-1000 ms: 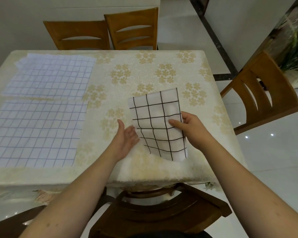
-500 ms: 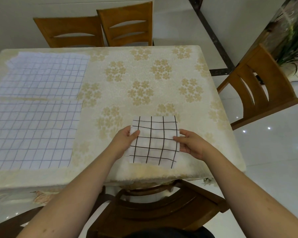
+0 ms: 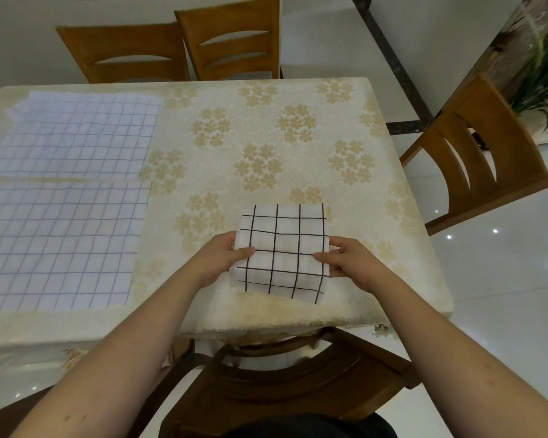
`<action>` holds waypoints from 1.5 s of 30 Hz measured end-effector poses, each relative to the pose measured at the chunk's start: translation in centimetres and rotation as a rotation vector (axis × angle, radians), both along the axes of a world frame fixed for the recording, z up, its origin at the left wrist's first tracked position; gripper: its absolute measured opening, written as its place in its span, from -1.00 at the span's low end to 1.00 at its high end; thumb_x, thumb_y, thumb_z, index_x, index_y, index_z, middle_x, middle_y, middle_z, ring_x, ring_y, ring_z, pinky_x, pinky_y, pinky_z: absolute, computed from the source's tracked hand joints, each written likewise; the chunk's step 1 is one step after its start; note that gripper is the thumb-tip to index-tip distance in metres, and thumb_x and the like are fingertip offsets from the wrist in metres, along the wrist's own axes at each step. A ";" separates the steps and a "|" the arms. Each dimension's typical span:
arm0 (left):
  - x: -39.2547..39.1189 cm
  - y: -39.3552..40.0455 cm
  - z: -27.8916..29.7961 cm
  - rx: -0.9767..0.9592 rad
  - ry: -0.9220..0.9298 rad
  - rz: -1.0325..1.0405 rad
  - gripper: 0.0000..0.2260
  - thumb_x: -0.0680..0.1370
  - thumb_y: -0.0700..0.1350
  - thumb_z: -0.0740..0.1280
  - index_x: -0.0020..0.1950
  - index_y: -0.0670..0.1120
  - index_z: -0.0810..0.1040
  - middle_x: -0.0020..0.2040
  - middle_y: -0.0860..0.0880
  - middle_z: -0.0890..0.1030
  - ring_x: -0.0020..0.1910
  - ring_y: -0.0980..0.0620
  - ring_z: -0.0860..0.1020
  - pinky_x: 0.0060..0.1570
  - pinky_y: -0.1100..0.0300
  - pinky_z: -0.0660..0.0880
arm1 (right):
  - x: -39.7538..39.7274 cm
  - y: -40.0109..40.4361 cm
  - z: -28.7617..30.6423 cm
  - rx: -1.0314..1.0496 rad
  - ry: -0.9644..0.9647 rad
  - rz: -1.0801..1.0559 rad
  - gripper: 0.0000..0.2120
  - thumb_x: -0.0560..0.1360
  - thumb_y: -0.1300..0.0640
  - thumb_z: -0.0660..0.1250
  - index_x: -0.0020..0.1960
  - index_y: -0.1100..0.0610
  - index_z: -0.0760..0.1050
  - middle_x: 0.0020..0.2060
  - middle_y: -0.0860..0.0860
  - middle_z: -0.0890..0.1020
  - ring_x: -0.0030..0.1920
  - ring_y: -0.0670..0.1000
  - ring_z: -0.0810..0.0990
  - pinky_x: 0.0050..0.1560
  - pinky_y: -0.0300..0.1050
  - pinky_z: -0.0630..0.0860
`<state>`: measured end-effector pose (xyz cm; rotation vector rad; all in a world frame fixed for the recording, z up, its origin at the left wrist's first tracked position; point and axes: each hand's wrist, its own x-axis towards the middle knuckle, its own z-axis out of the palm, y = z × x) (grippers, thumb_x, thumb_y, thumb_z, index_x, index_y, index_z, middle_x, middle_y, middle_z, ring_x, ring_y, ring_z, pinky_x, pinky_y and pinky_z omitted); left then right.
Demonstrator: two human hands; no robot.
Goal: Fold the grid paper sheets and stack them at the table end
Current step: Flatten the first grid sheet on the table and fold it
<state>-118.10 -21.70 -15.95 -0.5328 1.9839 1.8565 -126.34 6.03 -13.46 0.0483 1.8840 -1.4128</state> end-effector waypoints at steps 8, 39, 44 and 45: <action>0.6 -0.4 0.8 -0.041 0.009 0.019 -0.81 0.55 -0.05 0.38 0.16 0.02 0.64 -0.11 -0.14 0.67 -0.19 -0.08 0.62 -0.15 0.13 0.48 | -0.1 0.1 -0.2 -0.076 0.066 -0.014 -0.80 0.54 0.29 0.35 -0.13 0.01 0.60 -0.50 -0.13 0.42 -0.41 -0.13 0.40 -0.25 -0.29 0.52; 3.4 0.4 2.5 0.167 0.011 0.304 -0.66 0.58 -0.21 0.32 0.34 0.02 0.44 0.09 -0.08 0.64 0.00 -0.05 0.66 0.10 -0.04 0.57 | 4.6 -2.4 -1.0 -0.091 -0.088 -0.268 -0.69 0.51 0.07 0.41 0.20 0.19 0.57 0.03 0.20 0.69 0.01 0.20 0.68 0.08 0.16 0.60; 6.1 0.7 1.6 0.132 -0.189 0.242 -0.72 0.53 -0.11 0.41 0.23 -0.10 0.55 0.08 -0.09 0.69 0.01 -0.04 0.67 0.04 0.01 0.60 | 5.7 -2.7 -1.2 -0.090 0.005 -0.330 -0.19 0.23 -0.29 0.54 0.33 0.15 0.48 0.12 0.01 0.64 0.14 0.06 0.59 0.18 0.09 0.52; 6.7 0.8 1.6 0.122 -0.191 0.234 -0.74 0.52 -0.14 0.42 0.20 -0.09 0.57 0.06 -0.08 0.69 0.00 -0.04 0.67 0.00 0.03 0.61 | 6.3 -3.1 0.0 -0.080 0.008 -0.317 -0.34 0.37 -0.18 0.50 0.34 0.13 0.45 0.13 -0.04 0.59 0.14 -0.02 0.55 0.13 -0.01 0.49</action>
